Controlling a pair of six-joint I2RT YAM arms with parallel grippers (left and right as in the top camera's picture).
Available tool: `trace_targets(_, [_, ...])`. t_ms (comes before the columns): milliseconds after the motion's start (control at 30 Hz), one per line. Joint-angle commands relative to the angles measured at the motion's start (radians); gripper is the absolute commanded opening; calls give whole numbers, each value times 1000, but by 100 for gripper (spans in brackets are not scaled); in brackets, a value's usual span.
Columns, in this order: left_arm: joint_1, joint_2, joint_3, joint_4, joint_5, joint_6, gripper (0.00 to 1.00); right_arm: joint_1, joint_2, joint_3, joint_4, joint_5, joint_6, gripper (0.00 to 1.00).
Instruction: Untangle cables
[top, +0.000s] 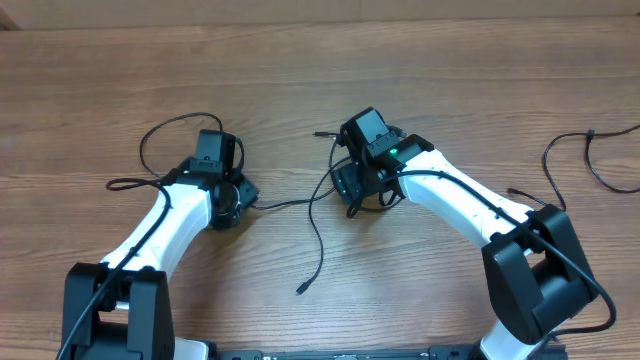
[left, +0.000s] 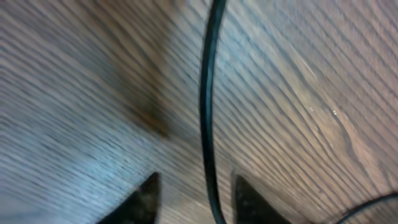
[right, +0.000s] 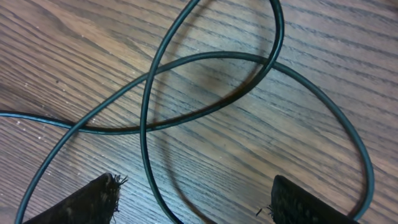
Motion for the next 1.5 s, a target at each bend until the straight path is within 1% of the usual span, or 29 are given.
trace_targets(0, [-3, 3, -8, 5, -37, -8, 7, 3, 8, -7, -5, 10, -1, 77])
trace_targets(33, [-3, 3, -4, 5, -36, -5, 4, 3, 8, -7, -5, 10, -1, 77])
trace_targets(100, [-3, 3, 10, -2, -37, -2, 4, 3, 8, -7, -5, 10, -1, 77])
trace_targets(167, [-3, -2, 43, -14, -36, 28, 4, 3, 8, -7, -4, 10, -1, 78])
trace_targets(200, [-3, -11, 102, -46, -36, 70, 4, 3, 8, -7, 2, 10, -1, 78])
trace_targets(300, [-4, -29, 216, -113, -21, 140, 4, 3, 8, -7, 31, 10, -1, 78])
trace_targets(467, [-16, -60, 426, -211, 114, 270, 4, 3, 8, -7, 84, 9, -2, 77])
trace_targets(567, [-29, -65, 528, -270, 138, 282, 4, 3, 9, -7, 99, 3, -2, 73])
trace_targets(733, [-35, -71, 649, -320, 159, 294, 4, 3, 9, -11, 106, -59, -14, 73])
trace_targets(833, [-36, -74, 723, -315, 246, 325, 4, 3, 9, -13, 105, -80, -24, 74])
trace_targets(900, [-36, -74, 784, -305, 322, 349, 4, 3, 9, -13, 106, -106, -25, 80])
trace_targets(1000, [-36, -74, 870, -284, 431, 384, 4, 3, 9, -13, 114, -111, -27, 80])
trace_targets(1167, [-34, -83, 1046, -276, 451, 393, 4, 3, 9, -13, 121, -109, -27, 81])
trace_targets(1200, [-34, -86, 1072, -275, 451, 393, 4, 3, 9, -13, 123, -109, -27, 78])
trace_targets(1233, [-34, -89, 1096, -274, 451, 393, 4, 3, 9, -13, 126, -106, -27, 72])
trace_targets(1267, [-33, -92, 1122, -275, 451, 393, 4, 3, 9, -13, 130, -100, -27, 54])
trace_targets(1300, [-33, -95, 1141, -275, 450, 399, 4, 2, 9, -13, 132, -90, -27, 25])
trace_targets(1333, [-33, -99, 1158, -275, 447, 412, 4, 2, 9, -13, 132, -79, -27, 9])
trace_targets(1367, [-31, -103, 1170, -276, 442, 431, 4, 1, 9, -13, 130, -65, -26, 4])
trace_targets(1467, [-23, -117, 1175, -314, 396, 449, 4, -1, 9, -13, 113, 8, -17, 4])
